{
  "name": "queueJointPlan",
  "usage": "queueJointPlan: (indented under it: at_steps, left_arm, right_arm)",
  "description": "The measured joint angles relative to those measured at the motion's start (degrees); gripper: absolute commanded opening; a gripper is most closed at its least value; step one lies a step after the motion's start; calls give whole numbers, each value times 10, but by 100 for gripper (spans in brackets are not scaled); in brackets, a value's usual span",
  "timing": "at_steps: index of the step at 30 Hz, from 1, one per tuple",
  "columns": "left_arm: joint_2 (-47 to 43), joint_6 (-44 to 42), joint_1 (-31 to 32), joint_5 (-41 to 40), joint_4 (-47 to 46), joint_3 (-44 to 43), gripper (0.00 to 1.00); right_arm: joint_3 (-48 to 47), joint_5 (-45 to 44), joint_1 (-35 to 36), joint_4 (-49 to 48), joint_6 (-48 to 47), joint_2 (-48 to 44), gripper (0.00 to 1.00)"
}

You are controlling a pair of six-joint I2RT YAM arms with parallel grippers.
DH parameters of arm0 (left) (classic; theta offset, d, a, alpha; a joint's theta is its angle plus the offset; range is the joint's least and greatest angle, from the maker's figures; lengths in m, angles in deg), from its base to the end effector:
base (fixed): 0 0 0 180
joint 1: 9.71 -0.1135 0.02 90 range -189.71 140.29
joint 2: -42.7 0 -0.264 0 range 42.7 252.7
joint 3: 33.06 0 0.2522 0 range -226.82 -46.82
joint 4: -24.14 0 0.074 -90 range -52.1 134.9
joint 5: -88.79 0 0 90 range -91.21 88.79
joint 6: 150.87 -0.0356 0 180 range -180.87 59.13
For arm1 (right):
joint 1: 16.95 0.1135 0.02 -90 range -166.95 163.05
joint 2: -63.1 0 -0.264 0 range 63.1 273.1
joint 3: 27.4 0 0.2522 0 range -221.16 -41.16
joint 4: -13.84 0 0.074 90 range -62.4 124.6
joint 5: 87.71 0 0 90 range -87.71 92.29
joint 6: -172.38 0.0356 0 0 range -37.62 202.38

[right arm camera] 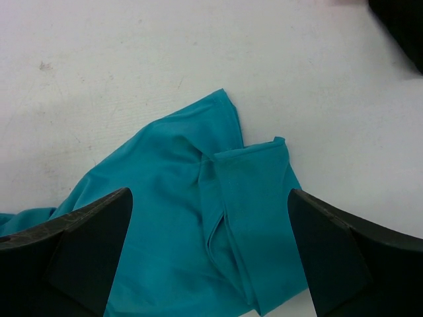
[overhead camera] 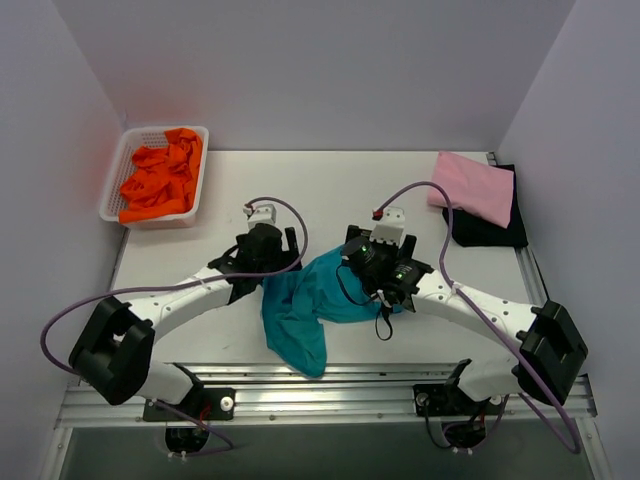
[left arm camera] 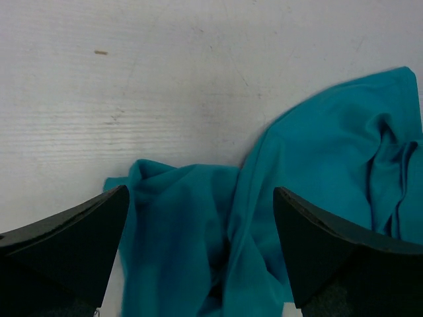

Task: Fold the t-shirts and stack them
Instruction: Flatten out the tshirt

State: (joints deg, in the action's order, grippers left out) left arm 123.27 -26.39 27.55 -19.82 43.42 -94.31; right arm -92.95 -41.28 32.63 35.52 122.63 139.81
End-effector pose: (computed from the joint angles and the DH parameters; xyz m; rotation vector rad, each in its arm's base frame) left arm 0.2448 -0.1719 0.2233 -0.1210 2.2201 -0.3308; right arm 0.2071 0.2053 0.2675 0.2625 1.9624 0.1966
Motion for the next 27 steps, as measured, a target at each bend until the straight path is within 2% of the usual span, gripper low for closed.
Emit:
queueJointPlan:
  at_steps: [5, 8, 10, 16, 23, 27]
  left_arm:
    - [18, 29, 69, -4, 33, -19, 91]
    - [41, 42, 100, -2, 38, -26, 79]
    - [70, 48, 103, -3, 40, -31, 75]
    - [174, 58, 73, -3, 31, -60, 70]
    - [278, 53, -10, 29, -27, -163, 69]
    - [331, 47, -36, 44, -31, -233, 68]
  right_arm:
    - [19, 20, 5, -7, 11, 1, 100]
    - [24, 24, 7, -7, 17, 7, 100]
    - [24, 25, 7, -7, 18, 12, 100]
    - [24, 24, 7, -1, 19, 12, 100]
    - [32, 20, 6, 5, 19, -13, 100]
    - [32, 17, 2, 5, 19, -23, 100]
